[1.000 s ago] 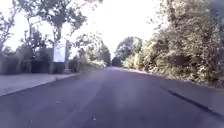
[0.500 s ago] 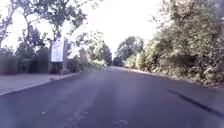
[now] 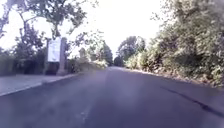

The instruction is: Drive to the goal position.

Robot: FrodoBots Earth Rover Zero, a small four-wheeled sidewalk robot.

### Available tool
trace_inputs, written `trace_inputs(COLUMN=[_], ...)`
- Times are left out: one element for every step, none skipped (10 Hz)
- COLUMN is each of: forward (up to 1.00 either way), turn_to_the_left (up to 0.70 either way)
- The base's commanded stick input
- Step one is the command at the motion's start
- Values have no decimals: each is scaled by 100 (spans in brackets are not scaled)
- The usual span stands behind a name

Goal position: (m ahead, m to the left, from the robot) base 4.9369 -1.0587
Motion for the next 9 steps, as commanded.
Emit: trace_inputs(forward=[100, 100, 100, 100, 100, 100, 100, 100, 100], turn_to_the_left=[0, 0, 0, 0, 0, 0, 0, 0, 0])
